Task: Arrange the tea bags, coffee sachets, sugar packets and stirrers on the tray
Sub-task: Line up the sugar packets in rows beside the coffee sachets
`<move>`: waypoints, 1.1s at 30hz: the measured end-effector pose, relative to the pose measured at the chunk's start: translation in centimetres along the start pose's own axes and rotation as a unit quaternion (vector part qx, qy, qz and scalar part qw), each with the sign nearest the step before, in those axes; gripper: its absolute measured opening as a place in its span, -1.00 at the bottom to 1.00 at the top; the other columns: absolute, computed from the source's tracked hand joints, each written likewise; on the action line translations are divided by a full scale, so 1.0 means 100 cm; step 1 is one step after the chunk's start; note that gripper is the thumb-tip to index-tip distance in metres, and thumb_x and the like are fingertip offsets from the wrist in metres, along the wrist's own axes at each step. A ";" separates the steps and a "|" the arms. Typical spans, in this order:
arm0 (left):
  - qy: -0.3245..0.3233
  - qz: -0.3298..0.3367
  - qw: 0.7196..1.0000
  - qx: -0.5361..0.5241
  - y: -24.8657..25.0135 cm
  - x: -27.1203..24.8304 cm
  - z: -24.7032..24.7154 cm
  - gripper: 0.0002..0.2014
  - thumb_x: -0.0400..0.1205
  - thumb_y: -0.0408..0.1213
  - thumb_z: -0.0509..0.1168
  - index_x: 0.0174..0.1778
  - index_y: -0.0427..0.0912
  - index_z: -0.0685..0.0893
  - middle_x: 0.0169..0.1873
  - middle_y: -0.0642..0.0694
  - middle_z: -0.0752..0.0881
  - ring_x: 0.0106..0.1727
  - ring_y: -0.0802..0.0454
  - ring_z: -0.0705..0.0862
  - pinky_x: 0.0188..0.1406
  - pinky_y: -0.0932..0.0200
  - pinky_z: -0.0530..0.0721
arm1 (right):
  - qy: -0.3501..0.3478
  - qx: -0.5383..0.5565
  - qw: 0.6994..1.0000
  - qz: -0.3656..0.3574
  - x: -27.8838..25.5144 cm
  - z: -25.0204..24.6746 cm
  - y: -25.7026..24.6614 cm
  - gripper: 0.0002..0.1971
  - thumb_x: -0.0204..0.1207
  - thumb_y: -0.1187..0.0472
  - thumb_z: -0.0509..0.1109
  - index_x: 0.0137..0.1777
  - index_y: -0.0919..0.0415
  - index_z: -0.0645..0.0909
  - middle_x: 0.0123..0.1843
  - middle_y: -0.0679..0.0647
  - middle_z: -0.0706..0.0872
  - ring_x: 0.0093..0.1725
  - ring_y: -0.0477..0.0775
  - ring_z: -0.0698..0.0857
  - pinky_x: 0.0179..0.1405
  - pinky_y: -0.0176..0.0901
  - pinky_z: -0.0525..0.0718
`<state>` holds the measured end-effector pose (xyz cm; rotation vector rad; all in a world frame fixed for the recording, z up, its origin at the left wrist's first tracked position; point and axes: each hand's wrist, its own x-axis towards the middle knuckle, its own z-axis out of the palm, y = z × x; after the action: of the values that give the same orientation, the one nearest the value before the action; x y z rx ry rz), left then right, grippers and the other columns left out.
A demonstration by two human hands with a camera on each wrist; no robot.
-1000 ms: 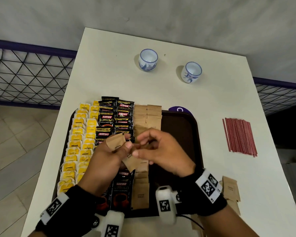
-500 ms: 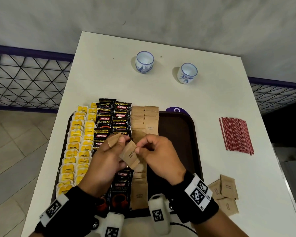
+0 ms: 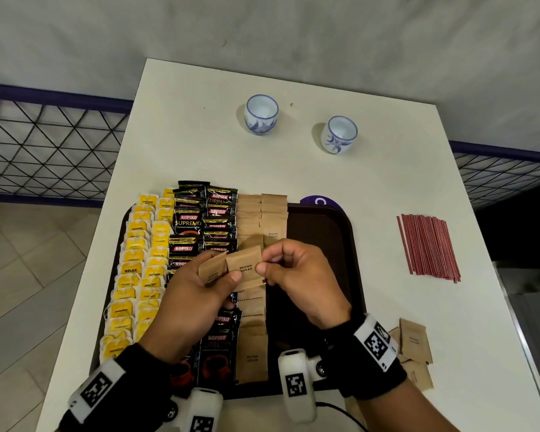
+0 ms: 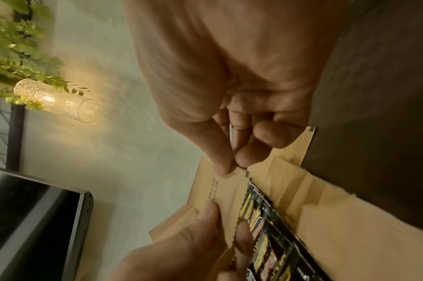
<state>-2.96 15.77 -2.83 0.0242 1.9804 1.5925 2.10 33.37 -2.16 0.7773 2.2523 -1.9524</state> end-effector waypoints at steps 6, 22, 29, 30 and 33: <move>0.000 0.007 1.000 -0.010 0.001 0.001 -0.001 -0.93 0.69 -0.35 0.40 0.01 -0.10 0.75 -0.15 0.00 0.84 -0.36 -0.04 0.73 -0.24 -0.16 0.78 | -0.017 0.025 0.999 0.014 -0.001 -0.001 -0.004 -0.93 0.53 0.42 0.52 -0.01 0.39 0.73 -0.24 0.13 0.72 -0.43 -0.08 0.71 -0.49 -0.32 0.61; -0.028 -0.037 0.993 -0.106 -0.003 -0.015 -0.014 -0.80 0.77 -0.43 0.23 0.14 -0.21 0.77 -0.17 -0.38 0.82 -0.17 -0.24 0.87 -0.23 -0.06 0.83 | 0.076 -0.061 0.988 0.119 0.051 -0.048 0.022 -0.91 0.54 0.43 0.47 -0.17 0.27 0.71 -0.42 0.16 0.75 -0.45 0.03 0.67 -0.46 -0.20 0.64; -0.024 0.013 0.999 -0.036 -0.006 -0.017 -0.017 -0.84 0.59 -0.44 0.48 0.02 -0.13 0.77 -0.17 -0.09 0.85 -0.19 0.05 0.83 -0.30 0.27 0.75 | 0.089 -0.087 0.985 0.122 0.059 -0.035 0.024 -0.95 0.54 0.37 0.49 -0.14 0.29 0.68 -0.35 0.16 0.77 -0.43 0.02 0.74 -0.46 -0.17 0.68; -0.021 0.012 0.999 -0.041 -0.006 -0.017 -0.017 -0.85 0.58 -0.44 0.49 0.00 -0.15 0.77 -0.17 -0.11 0.86 -0.18 0.03 0.83 -0.29 0.28 0.76 | 0.089 -0.093 0.984 0.120 0.060 -0.033 0.024 -0.94 0.54 0.37 0.49 -0.14 0.28 0.68 -0.36 0.13 0.77 -0.44 0.01 0.73 -0.47 -0.18 0.67; -0.017 0.004 0.999 -0.049 -0.008 -0.017 -0.017 -0.85 0.55 -0.44 0.51 -0.01 -0.16 0.77 -0.17 -0.16 0.86 -0.15 -0.06 0.85 -0.25 0.22 0.80 | 0.094 -0.105 0.983 0.114 0.061 -0.031 0.025 -0.92 0.54 0.34 0.50 -0.16 0.25 0.67 -0.36 0.13 0.78 -0.44 0.00 0.74 -0.47 -0.19 0.67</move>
<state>-2.02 13.42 -2.66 0.0191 1.8767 1.6814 -1.31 38.45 -6.09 1.1728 2.2993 -1.5705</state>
